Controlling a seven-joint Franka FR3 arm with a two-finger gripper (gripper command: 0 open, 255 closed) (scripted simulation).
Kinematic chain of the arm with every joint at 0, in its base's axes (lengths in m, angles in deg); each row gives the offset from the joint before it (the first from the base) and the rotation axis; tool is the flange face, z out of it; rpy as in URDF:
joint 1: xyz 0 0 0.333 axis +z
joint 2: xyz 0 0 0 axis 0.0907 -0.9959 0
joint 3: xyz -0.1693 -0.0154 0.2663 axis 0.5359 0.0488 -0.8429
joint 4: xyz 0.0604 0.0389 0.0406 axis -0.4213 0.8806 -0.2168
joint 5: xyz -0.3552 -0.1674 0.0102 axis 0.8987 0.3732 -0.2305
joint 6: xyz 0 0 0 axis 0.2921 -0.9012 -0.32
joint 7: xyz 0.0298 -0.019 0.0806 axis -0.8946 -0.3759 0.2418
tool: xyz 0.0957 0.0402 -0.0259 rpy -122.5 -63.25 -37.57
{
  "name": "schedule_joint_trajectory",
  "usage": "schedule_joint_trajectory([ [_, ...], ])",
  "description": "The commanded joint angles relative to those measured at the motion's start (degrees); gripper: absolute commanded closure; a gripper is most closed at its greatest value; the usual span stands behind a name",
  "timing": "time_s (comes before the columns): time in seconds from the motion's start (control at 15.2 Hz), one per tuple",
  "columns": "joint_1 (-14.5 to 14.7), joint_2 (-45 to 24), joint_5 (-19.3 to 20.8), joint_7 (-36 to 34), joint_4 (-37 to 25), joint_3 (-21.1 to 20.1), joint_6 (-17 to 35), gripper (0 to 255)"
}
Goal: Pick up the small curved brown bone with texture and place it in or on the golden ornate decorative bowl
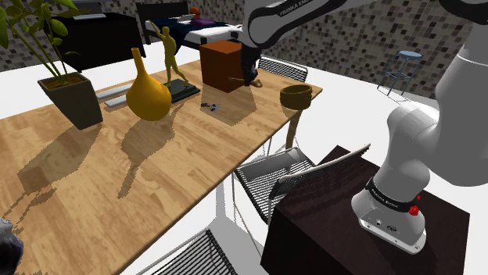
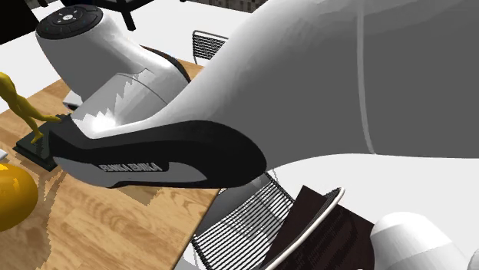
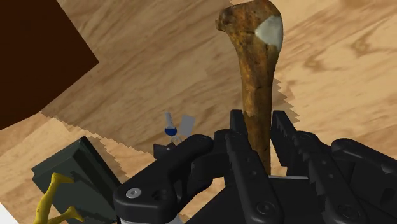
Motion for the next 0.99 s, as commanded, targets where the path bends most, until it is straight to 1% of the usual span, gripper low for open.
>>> schedule_joint_trajectory([
  [0.0,-0.7,1.8,1.1,1.1,1.3,0.8,0.1,255],
  [0.53,-5.3,8.0,4.3,9.0,5.9,5.6,1.1,255],
  [0.92,-8.7,10.1,4.3,17.1,6.6,10.2,1.2,255],
])
